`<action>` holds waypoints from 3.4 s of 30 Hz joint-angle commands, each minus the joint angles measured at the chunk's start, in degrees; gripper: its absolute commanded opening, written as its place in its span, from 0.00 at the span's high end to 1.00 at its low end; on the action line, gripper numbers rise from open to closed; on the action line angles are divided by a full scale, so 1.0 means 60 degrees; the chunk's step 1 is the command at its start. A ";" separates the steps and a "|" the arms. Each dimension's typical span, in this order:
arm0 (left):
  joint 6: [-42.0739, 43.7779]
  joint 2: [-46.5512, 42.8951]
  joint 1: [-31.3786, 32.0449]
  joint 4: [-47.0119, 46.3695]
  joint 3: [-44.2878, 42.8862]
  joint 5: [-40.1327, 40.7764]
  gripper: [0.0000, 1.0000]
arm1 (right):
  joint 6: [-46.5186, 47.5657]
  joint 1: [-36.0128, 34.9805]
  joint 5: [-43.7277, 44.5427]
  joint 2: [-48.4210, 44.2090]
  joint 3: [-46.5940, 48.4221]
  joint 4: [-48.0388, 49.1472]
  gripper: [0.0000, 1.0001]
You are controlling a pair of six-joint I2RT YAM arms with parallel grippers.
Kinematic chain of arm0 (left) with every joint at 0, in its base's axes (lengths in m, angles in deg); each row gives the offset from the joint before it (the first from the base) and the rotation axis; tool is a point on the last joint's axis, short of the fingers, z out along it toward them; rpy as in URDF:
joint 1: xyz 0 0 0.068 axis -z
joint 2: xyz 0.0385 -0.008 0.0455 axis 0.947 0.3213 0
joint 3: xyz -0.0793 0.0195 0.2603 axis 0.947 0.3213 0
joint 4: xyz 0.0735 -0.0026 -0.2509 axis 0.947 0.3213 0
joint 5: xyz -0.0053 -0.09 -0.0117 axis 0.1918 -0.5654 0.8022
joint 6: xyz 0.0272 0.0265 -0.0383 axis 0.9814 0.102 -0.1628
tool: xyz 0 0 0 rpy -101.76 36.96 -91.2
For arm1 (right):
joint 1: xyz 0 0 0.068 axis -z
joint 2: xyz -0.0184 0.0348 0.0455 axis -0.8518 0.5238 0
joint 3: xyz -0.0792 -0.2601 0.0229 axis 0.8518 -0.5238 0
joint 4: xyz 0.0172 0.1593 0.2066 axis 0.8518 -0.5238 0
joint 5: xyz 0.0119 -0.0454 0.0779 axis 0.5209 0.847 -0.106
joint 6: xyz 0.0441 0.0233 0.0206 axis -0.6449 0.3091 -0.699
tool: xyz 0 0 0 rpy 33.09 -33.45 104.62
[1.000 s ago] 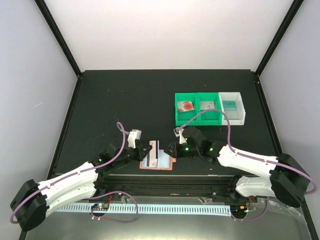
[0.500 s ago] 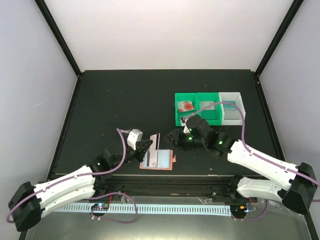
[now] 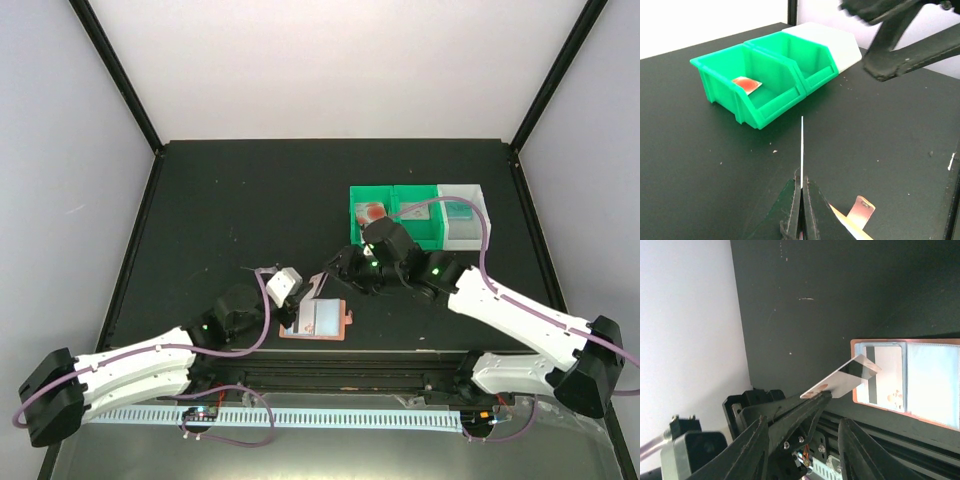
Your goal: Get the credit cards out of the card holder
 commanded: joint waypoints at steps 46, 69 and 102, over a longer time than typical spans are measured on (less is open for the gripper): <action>-0.0953 -0.0989 0.0663 0.1240 -0.0220 0.2276 0.01 | 0.1995 0.0302 0.0857 0.1226 -0.0670 0.0872 0.99; -0.3494 -0.1857 -0.1938 0.2616 -0.0212 -0.2582 0.01 | 0.8884 0.4557 -0.1596 0.0698 0.0306 0.0367 0.99; -0.4373 -0.2339 -0.2634 0.4213 -0.0925 -0.3483 0.01 | 1.1319 0.7435 0.0431 0.5688 0.5677 -0.3914 0.99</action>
